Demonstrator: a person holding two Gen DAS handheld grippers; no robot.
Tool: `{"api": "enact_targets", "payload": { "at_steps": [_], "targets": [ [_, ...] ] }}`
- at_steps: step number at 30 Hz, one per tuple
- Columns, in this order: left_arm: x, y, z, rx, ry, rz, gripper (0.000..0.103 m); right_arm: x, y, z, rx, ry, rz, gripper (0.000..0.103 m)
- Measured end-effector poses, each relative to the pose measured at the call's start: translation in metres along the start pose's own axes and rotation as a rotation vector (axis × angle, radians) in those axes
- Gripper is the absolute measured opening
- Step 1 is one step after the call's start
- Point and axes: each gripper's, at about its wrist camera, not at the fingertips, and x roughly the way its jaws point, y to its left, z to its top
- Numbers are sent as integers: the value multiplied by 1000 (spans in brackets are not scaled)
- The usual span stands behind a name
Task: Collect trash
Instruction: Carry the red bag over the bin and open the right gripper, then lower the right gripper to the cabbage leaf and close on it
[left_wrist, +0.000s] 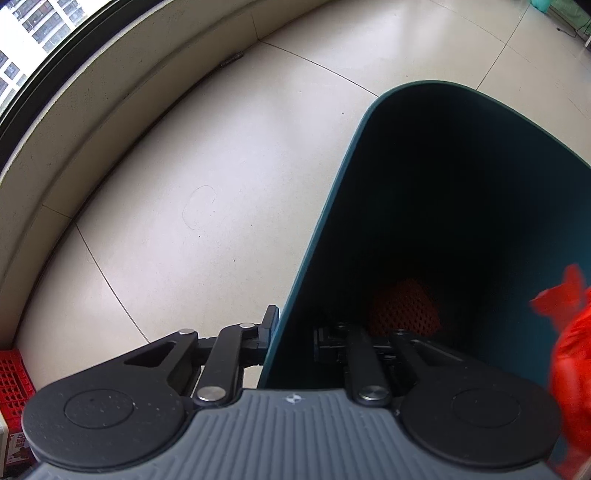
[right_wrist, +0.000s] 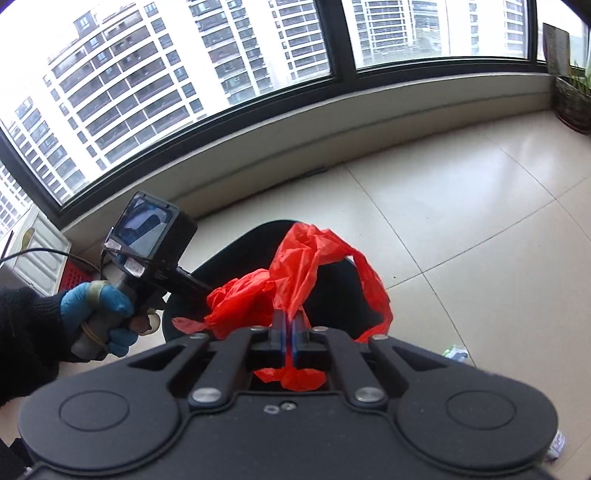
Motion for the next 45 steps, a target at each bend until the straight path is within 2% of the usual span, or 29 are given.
{"api": "enact_targets", "payload": {
  "at_steps": [7,15,17,19,23,27,32,37,40,45],
  "targets": [
    [-7,7,12,5,-16,-15,16,67,14,-2,-122,127,-2,2],
    [-6,16,19,-4,-10,-23,15,123,13,-21,-140,246,-39,3],
    [-4,16,16,1,-11,-21,15,129,11,-23,-124,256,-36,7],
    [-11,10,3,-3,-12,-21,15,132,9,-24,-108,268,-32,17],
    [-8,11,1,-2,-13,-22,15,130,4,-28,-98,269,-10,19],
    [-6,10,-1,0,-15,-19,15,111,0,-32,-66,221,-10,23],
    [-6,8,-3,5,-16,-17,15,48,-17,-40,3,117,36,29],
    [-5,6,-5,12,-24,-19,15,-17,-47,-53,110,14,9,35],
    [-7,6,-7,16,-31,-23,15,-49,-69,-69,146,-27,-79,37],
    [-9,6,-9,21,-29,-24,15,-70,-124,-102,267,4,-268,37]
  ]
}}
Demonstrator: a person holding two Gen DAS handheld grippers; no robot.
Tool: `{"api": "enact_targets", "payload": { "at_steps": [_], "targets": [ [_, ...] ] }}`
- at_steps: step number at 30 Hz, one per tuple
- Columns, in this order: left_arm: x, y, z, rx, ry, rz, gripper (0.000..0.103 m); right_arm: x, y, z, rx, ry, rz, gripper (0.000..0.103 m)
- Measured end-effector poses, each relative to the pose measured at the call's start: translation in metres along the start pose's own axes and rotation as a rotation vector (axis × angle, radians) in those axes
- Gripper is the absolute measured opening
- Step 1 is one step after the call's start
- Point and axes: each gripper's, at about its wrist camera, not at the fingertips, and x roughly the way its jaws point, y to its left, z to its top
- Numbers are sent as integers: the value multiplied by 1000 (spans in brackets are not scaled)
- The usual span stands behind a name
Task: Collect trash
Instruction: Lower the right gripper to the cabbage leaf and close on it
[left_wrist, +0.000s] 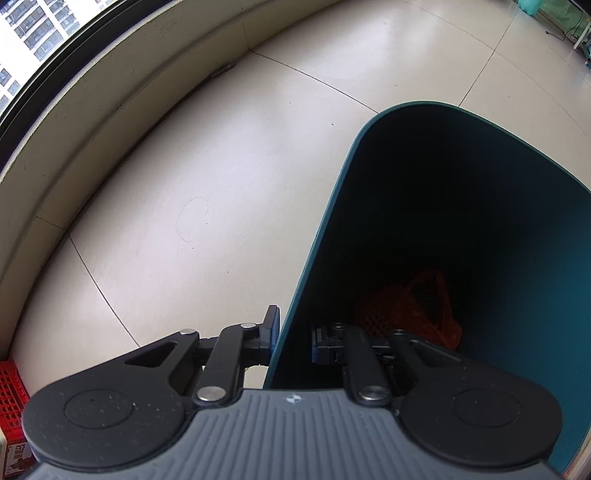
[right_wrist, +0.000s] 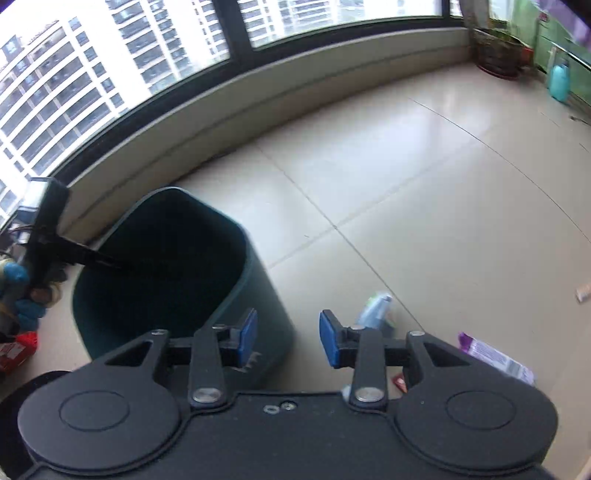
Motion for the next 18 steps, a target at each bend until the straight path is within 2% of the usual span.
{"api": "enact_targets", "payload": {
  "at_steps": [2,7,12,14,18],
  "targets": [
    [0,0,0,-4,1,-1,15,7,-23,-15,22,24,-62,38],
    [-1,-1,-2,-2,-5,3,15,47,-66,-59,93,160,-170,37],
    [-1,5,-1,-33,1,-22,15,113,-84,-110,166,283,-231,36],
    [-1,5,-1,-26,1,-17,15,136,-105,-131,242,335,-247,36],
    [-3,2,-2,-10,-5,3,15,173,-132,-167,376,374,-285,36]
  ]
}}
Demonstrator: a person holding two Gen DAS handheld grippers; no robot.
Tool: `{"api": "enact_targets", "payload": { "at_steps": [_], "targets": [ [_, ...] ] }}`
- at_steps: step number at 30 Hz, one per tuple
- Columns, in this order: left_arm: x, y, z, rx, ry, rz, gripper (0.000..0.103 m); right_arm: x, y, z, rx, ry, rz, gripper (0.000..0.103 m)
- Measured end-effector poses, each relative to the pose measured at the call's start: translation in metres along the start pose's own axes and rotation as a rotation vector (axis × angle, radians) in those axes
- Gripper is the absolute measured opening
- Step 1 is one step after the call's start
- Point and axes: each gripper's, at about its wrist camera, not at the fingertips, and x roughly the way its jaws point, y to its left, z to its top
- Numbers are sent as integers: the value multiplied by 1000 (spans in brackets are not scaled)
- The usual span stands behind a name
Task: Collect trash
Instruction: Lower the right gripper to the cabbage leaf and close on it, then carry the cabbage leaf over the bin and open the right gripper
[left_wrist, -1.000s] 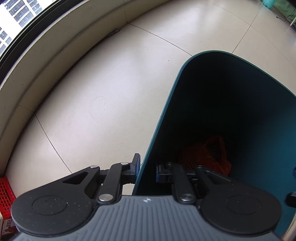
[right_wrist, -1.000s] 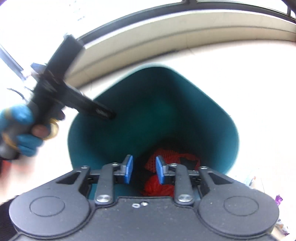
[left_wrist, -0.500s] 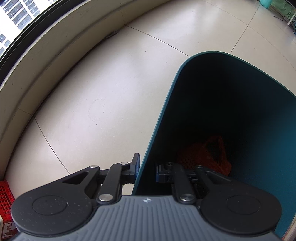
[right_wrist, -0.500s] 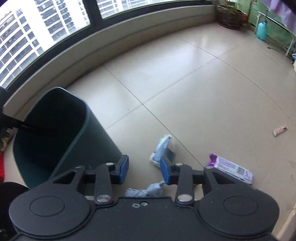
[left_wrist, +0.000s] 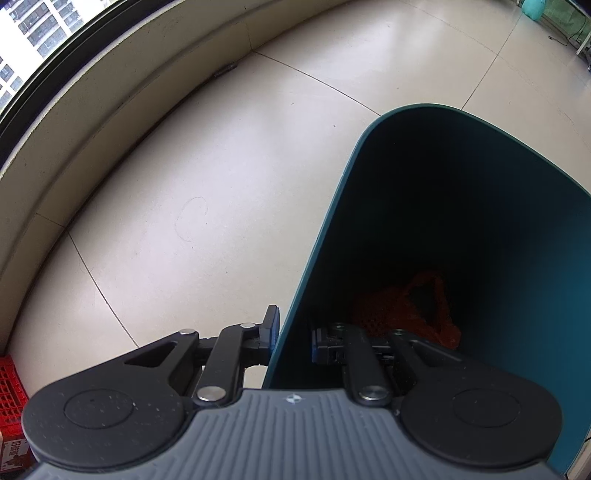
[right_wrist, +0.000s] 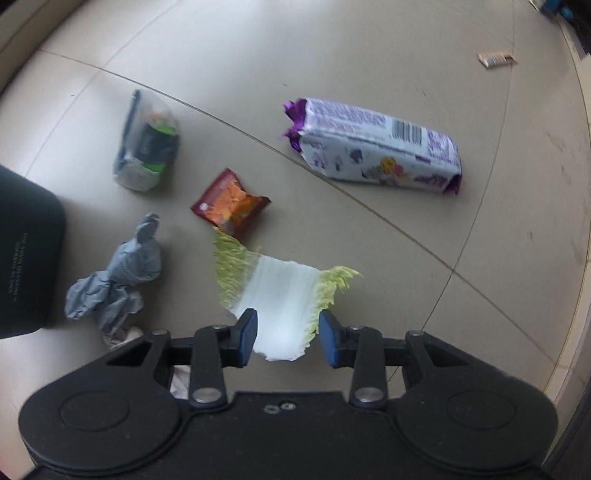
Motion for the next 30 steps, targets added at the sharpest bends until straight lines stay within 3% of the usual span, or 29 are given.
{"api": "enact_targets", "payload": {
  "at_steps": [6,8,10,14,20,30],
  "targets": [
    [-1,-4,1,8,1,27,16,40,-21,-10,133,30,21,35],
    [-2,-7,1,3,0,32,16,48,-23,-11,159,38,55,28],
    [-2,-10,1,2,1,38,17,51,-20,-11,155,49,50,11],
    [-3,-13,0,11,-1,53,17,41,-17,-9,100,12,50,2],
    [-6,-20,1,17,-4,63,18,3,0,-5,0,-29,40,1],
    [-6,-21,1,17,-4,64,18,-131,35,-1,-113,-232,186,1]
  ]
}}
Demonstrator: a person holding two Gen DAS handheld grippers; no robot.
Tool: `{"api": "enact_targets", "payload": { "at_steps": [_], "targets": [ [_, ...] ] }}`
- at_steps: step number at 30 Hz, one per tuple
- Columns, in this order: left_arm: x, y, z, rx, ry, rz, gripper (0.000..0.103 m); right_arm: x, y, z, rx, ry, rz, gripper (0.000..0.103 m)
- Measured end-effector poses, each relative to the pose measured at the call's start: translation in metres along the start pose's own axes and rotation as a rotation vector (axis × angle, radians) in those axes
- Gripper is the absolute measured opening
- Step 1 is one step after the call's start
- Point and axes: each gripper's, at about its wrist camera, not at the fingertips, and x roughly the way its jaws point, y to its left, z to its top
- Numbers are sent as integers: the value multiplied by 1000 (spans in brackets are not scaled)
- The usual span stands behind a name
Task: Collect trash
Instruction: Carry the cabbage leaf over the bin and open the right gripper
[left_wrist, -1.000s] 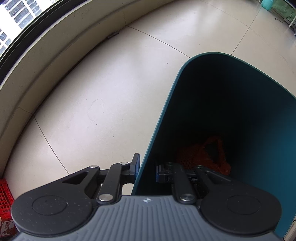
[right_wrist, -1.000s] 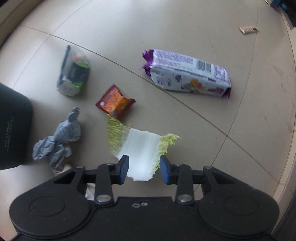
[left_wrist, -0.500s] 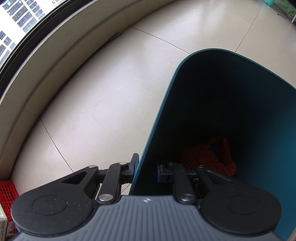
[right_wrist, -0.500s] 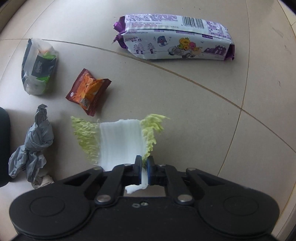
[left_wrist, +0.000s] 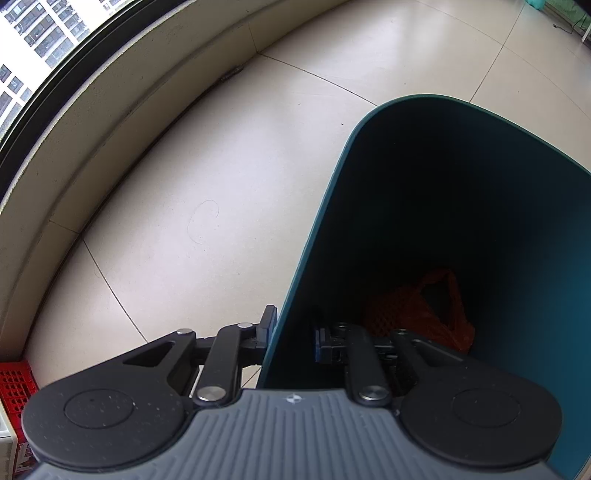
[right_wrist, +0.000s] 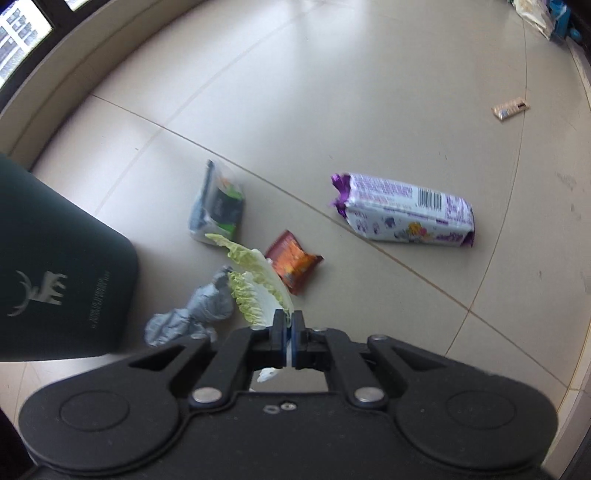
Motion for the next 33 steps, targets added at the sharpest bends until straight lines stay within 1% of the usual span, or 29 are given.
{"api": "enact_targets", "payload": {
  "at_steps": [4,8,12,16,18,20,22,25,26,29,33],
  "targets": [
    [0,-2,1,4,4,7,18,-55,37,9,-66,-78,66,1],
    [0,-3,1,5,3,7,18,-97,69,20,-118,-150,132,1],
    [0,-3,1,6,5,10,18,-120,100,36,-159,-188,207,1],
    [1,-1,0,4,3,5,18,-129,132,49,-216,-214,269,1],
    [1,-1,0,6,2,7,18,-127,148,56,-240,-222,283,1],
    [1,0,-1,9,2,8,18,-118,165,62,-256,-208,308,1],
    [2,-1,-1,6,2,9,18,-104,186,64,-284,-200,313,1],
    [2,-2,-2,6,1,11,18,-74,215,64,-310,-152,316,1],
    [2,-2,-2,4,1,11,18,-65,221,58,-316,-134,308,1],
    [3,-3,-2,8,0,14,18,-35,243,58,-350,-85,279,1],
    [3,-4,-2,4,2,15,18,-13,261,52,-394,-56,235,1]
  ]
}}
